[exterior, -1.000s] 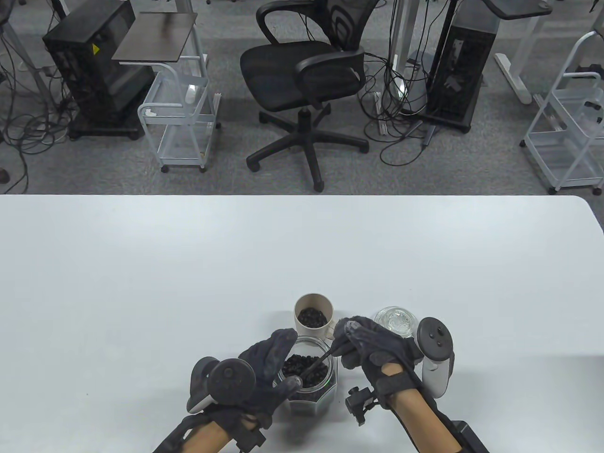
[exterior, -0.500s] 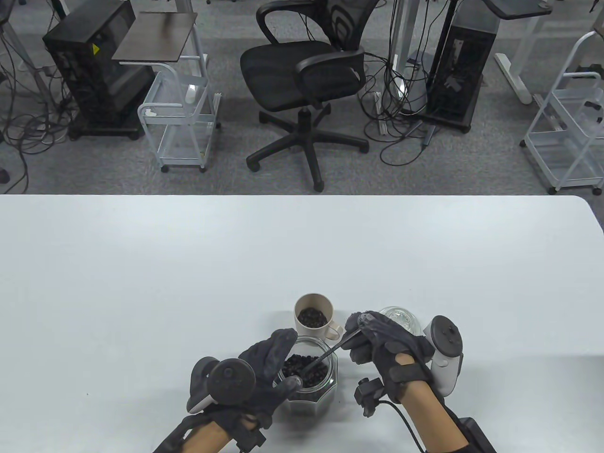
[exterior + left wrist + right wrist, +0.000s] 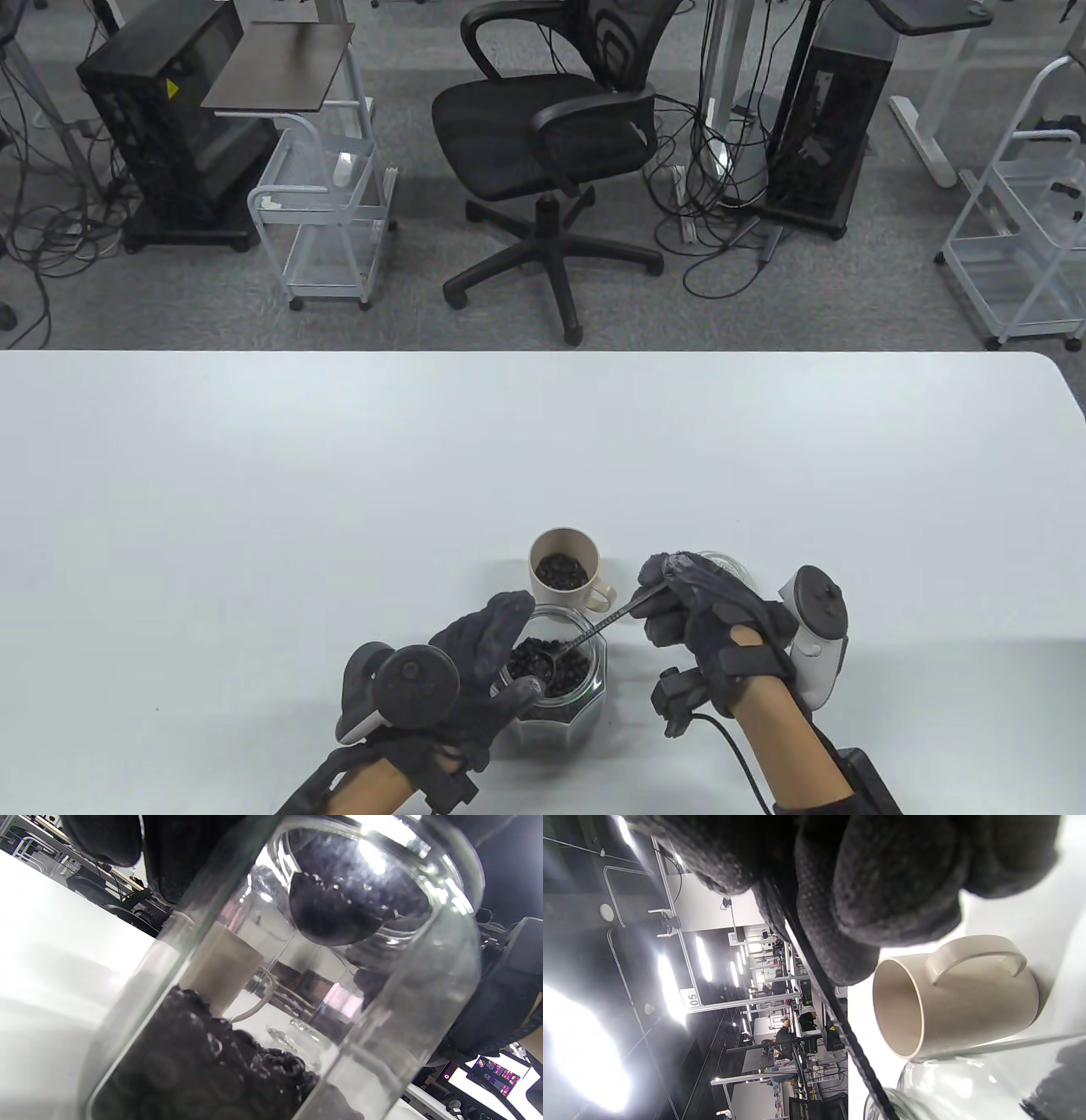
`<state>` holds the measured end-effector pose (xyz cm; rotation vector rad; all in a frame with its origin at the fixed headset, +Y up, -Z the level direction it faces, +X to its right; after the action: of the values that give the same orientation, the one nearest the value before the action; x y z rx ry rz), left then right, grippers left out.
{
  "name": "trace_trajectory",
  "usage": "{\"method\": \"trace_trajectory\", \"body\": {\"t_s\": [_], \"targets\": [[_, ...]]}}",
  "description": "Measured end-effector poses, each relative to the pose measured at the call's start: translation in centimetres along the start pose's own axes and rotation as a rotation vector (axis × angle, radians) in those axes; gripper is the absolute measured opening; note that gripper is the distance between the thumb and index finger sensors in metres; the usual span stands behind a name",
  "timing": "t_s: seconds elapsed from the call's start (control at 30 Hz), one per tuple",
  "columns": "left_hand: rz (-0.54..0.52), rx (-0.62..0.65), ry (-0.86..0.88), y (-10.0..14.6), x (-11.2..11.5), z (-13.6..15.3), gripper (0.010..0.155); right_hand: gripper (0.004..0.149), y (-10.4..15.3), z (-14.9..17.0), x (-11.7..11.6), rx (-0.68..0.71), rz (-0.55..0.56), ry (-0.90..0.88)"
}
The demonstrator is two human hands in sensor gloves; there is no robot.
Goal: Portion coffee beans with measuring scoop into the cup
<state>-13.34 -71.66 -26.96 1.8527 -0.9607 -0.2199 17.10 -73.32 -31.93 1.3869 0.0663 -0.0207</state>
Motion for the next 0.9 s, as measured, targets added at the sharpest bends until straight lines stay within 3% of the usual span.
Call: {"method": "trace_trajectory", "body": {"t_s": [0.9], "targets": [[0.001,0.001,-0.001,0.0,0.0,0.0,0.092,0.039,0.2,-0.2,1.9,-0.017,0.047,-0.142]]}}
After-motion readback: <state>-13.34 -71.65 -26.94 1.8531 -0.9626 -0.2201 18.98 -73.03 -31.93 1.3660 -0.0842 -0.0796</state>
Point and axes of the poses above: the tracker on the back of each hand, its own z axis roughly to the little-finger side, its own y axis roughly from the fingertips to the wrist, x = y × z, the point moved 3 cm from there along -y, roughly from the wrist to the fingertips, and after that the axes turned 11 degrees about y, right-handed, at the moved point
